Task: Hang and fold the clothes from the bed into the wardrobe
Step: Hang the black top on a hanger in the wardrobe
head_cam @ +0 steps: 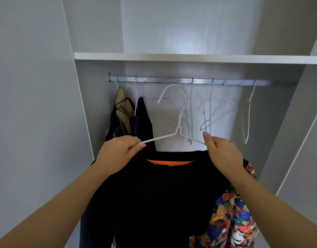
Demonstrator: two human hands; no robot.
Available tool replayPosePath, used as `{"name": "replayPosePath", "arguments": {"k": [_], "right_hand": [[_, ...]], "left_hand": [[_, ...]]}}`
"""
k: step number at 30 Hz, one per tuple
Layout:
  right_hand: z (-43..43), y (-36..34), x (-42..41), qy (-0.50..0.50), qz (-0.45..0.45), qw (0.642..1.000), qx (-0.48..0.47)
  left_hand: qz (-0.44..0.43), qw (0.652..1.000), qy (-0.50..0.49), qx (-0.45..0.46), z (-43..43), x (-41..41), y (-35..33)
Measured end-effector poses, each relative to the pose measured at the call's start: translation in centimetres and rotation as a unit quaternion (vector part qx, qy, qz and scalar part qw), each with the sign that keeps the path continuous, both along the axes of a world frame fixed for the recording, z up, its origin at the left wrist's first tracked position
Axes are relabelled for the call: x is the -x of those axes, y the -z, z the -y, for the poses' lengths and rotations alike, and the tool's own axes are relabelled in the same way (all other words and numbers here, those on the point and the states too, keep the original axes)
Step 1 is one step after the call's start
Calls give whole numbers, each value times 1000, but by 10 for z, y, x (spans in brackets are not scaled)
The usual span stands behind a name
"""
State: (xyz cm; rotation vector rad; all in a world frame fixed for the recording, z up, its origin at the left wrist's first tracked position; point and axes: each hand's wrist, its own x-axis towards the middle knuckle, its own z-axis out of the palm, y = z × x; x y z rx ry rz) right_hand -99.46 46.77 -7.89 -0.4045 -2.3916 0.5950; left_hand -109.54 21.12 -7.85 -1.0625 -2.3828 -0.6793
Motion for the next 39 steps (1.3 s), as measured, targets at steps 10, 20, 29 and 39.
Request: {"name": "replayPosePath", "arguments": {"k": [10, 20, 29, 39], "right_hand": [[-18, -1, -16, -145, 127, 968, 159], [-65, 21, -25, -122, 331, 879, 321], [-54, 44, 9, -90, 271, 816, 503], [-33, 23, 85, -136, 187, 726, 648]], "left_hand": [[107, 988, 93, 57, -45, -5, 13], [265, 962, 44, -49, -57, 1, 38], [325, 937, 21, -128, -79, 11, 39], [268, 946, -64, -172, -97, 62, 24]]}}
